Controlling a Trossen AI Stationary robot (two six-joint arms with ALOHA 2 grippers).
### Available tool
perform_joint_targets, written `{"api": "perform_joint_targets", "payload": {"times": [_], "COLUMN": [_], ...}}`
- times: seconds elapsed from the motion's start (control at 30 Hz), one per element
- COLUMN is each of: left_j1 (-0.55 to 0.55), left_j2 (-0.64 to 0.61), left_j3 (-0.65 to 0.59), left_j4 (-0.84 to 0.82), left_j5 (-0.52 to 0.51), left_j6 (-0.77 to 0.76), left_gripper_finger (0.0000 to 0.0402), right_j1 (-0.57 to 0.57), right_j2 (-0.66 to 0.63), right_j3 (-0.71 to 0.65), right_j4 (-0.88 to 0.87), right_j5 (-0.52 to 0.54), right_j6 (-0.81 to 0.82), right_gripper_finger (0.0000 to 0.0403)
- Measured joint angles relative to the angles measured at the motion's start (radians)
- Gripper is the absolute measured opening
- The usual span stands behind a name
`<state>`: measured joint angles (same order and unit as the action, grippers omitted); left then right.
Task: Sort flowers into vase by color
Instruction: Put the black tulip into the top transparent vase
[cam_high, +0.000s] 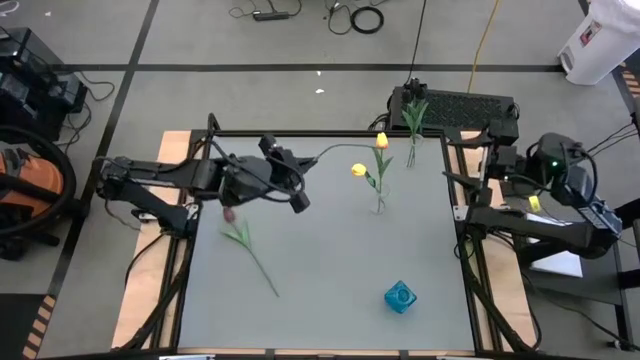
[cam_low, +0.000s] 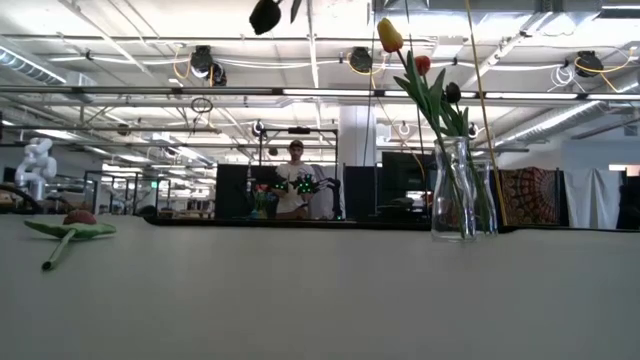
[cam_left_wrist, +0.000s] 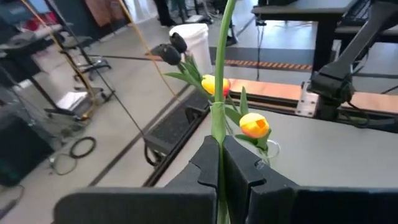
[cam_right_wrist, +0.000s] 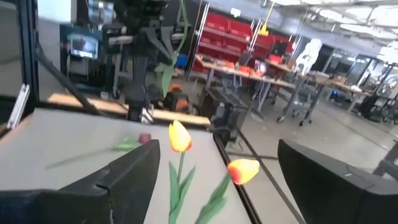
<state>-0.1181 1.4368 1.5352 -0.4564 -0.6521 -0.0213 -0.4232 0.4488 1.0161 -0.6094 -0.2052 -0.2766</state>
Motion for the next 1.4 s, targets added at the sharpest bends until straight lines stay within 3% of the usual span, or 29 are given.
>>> {"api": "perform_joint_targets", "payload": {"times": [0.3, 0.5, 0.73, 1.07, 1.4], "left_j1": [0.114, 0.158, 0.164, 0.156, 0.088], "left_j2": [-0.012, -0.011, -0.011, -0.01, 0.023], "left_j3": [-0.001, -0.001, -0.001, -0.001, -0.002], "left_j4": [-0.002, 0.033, 0.131, 0.19, 0.194], "left_j5": [0.185, 0.282, 0.401, 0.547, 0.552], "left_j6": [-0.026, -0.022, 0.009, 0.003, 0.009], "left_gripper_finger": [0.0008, 0.0008, 0.0008, 0.0008, 0.0008], "right_j1": [0.0, 0.006, 0.06, 0.202, 0.407], "right_j2": [0.129, 0.192, 0.259, 0.345, 0.392], "right_j3": [0.142, 0.144, 0.144, 0.144, 0.144], "right_j4": [-0.146, -0.091, 0.021, 0.116, 0.217], "right_j5": [0.038, -0.059, -0.063, -0.063, -0.064], "right_j6": [-0.039, 0.037, 0.055, 0.082, 0.175], "right_gripper_finger": [0.0318, 0.0318, 0.0318, 0.0318, 0.0318]}}
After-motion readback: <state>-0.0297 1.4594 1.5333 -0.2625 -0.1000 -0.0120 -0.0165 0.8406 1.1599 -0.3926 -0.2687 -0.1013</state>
